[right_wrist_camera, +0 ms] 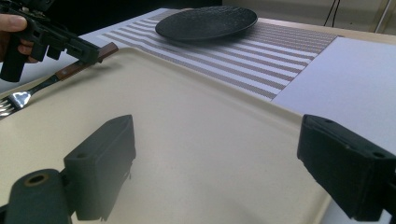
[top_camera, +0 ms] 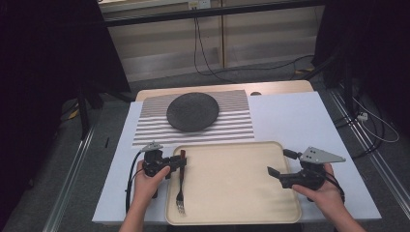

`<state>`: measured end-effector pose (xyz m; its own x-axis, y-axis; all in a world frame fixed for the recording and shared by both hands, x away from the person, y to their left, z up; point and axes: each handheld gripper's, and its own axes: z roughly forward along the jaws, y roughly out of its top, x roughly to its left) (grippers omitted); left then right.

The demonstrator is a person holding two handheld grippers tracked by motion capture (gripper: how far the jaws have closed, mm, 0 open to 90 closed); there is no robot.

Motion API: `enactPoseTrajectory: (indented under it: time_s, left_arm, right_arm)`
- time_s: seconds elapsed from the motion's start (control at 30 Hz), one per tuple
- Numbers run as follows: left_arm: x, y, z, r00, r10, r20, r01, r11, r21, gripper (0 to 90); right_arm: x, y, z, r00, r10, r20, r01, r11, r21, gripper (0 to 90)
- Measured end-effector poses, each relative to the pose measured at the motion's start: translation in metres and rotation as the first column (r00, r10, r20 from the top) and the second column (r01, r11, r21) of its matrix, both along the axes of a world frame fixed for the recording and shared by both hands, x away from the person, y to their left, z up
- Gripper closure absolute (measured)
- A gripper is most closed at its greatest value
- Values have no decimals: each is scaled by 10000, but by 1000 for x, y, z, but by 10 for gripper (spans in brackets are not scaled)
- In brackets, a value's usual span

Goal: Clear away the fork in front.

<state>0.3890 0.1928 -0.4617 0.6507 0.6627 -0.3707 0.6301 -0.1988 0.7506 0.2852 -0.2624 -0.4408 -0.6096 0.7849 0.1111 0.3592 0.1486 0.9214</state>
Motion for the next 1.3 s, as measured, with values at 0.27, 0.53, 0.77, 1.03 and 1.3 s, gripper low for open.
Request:
enactPoseTrajectory:
  time_s: [0.27,0.53,0.77,1.03,1.3]
  left_arm:
    - [-1,0,1,9999,91,47,-91,10000,-23,635]
    - [-5,4,8,9995,81,318,-85,9999,135,565]
    - [-16,15,21,9980,-18,631,5,9998,203,429]
    - [-26,28,26,9970,20,775,-39,9997,238,319]
    - [-34,39,28,9943,-48,1064,-12,9984,560,264]
  right_arm:
    - [-1,-1,0,10000,-62,-12,62,10000,36,112]
    - [-3,-4,0,9999,-98,-119,97,9999,-106,112]
    - [-8,-6,2,9998,-51,-212,47,9998,-200,112]
    - [-12,-11,0,9992,-162,-358,154,9996,-235,112]
    - [-15,-13,-1,9991,-126,-393,111,9992,-394,112]
